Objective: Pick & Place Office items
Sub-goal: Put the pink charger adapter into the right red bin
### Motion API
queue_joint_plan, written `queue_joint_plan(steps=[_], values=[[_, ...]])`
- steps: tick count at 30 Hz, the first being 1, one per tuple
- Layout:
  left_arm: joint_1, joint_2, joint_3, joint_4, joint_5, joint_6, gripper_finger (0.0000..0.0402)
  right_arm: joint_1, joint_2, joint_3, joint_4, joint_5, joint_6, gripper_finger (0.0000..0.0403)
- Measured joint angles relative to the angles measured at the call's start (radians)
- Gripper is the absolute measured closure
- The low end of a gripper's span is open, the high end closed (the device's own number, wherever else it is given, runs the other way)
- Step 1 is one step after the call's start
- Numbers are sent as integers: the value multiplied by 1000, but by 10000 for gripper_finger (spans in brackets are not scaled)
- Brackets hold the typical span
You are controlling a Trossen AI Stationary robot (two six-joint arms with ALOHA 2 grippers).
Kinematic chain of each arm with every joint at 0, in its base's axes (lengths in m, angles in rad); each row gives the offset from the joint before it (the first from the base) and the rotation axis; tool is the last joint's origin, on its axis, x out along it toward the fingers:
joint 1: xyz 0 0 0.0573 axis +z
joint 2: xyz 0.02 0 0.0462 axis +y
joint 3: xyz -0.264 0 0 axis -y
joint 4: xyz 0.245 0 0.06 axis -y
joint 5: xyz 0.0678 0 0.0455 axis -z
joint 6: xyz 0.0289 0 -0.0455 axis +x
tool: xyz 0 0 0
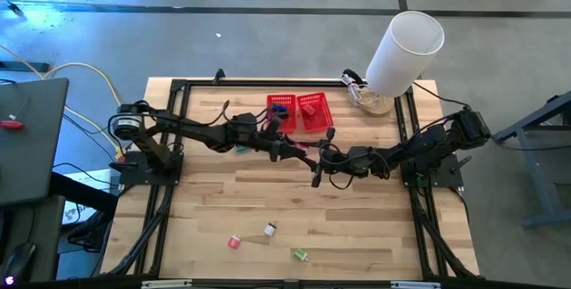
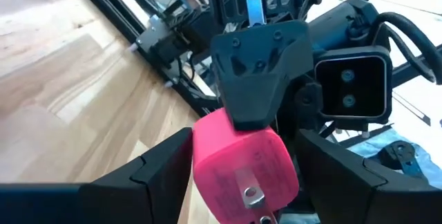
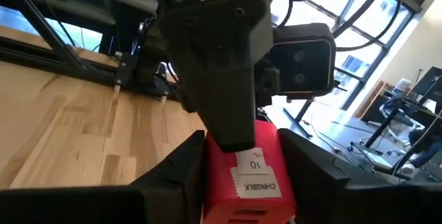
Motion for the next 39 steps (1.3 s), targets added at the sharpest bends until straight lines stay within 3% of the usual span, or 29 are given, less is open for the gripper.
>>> queue_joint_plan(steps=[11,20,28,32,36,39], values=[[-3,0,0,-37,3,27,158,-1,0,0,-24,-3,-3,258],[6,0,-2,-48,0,-5,241,-1,0,0,-43,-23,-5,255],[18,0,-2,-46,24,-6,241,5,-2,1,-80,-36,38,216],[21,0,-2,-43,38,62,241,39,-3,1,-94,21,45,201],[22,-2,-1,-43,34,129,241,87,-20,-1,-150,195,44,198],[25,-3,-1,-53,53,200,241,138,-45,-3,-194,266,52,201]])
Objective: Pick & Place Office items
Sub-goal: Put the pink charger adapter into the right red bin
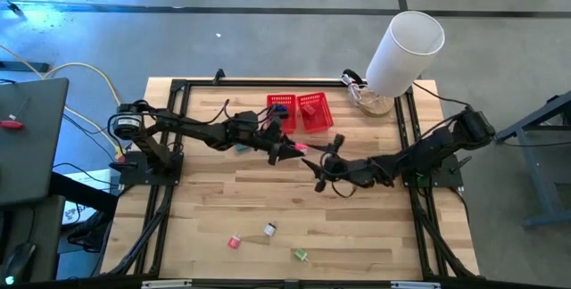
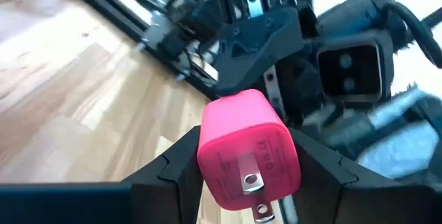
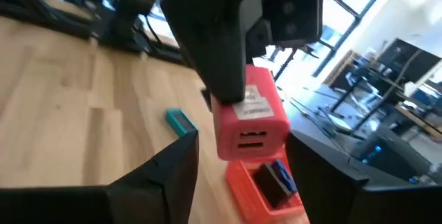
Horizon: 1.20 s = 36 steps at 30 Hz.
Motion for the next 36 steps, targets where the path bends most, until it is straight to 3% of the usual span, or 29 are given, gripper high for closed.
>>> queue_joint_plan(steps=[4,9,15,20,26,29,36], values=[[-1,-2,0,-1,25,98,241,44,-60,0,-68,-44,52,207],[-4,-2,0,-9,20,218,241,27,-169,1,-223,-209,258,216],[-15,-5,0,-28,19,288,241,-119,-266,2,-421,-600,684,220],[-28,-5,1,-31,11,329,241,-200,-242,-38,-382,-866,817,220],[-53,-5,1,-35,-7,395,241,-265,-212,-111,-228,-992,920,220],[-71,-5,1,-37,-19,479,241,-289,-213,-131,-173,-1003,965,220],[-151,-5,1,-84,-277,794,241,-302,-213,-150,-104,-994,1003,220]])
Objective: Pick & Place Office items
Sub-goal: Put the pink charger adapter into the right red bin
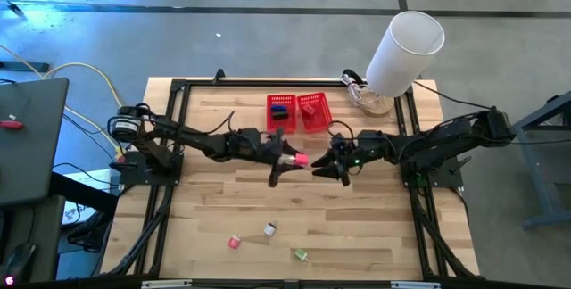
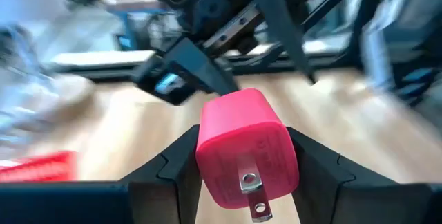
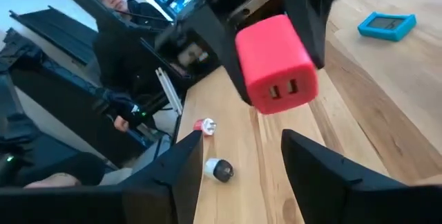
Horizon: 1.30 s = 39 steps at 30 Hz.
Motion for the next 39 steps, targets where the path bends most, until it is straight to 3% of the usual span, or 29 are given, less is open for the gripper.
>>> queue_joint_plan(steps=[6,10,27,32,39], values=[[-111,0,0,-17,-308,336,241,-1,0,0,2,84,42,220],[-173,0,0,4,-412,464,241,-19,0,0,3,98,37,220],[-201,-1,0,1,-469,538,241,-26,0,0,25,117,-68,216],[-201,-1,0,-3,-470,556,241,-27,0,0,18,116,-33,181],[-201,0,0,-25,-471,557,241,-54,0,0,22,36,48,133]])
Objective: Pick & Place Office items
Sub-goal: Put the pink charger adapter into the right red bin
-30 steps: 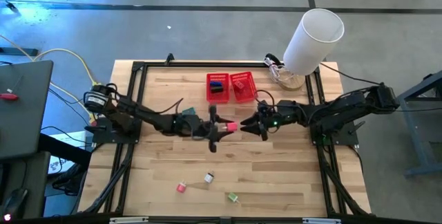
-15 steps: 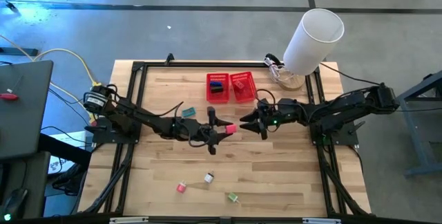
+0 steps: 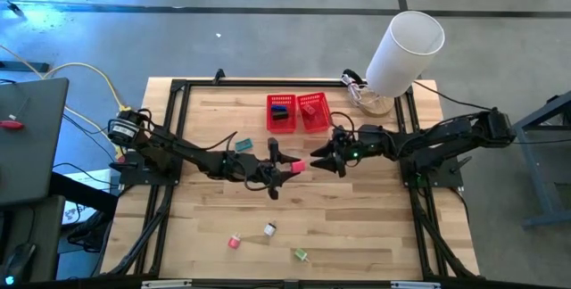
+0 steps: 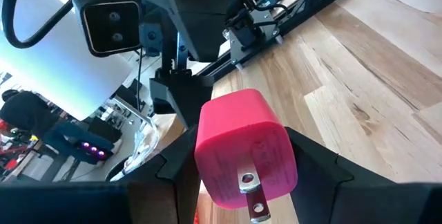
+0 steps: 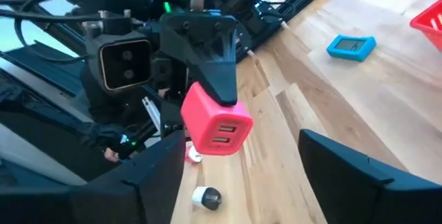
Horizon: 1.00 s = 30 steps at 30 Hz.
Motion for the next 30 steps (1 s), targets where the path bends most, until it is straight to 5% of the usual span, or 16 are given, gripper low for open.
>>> queue_joint_plan(steps=[8,30], values=[[4,0,0,41,-13,67,241,0,0,12,9,0,47,130],[82,50,14,255,182,26,241,1,1,71,11,7,38,133]])
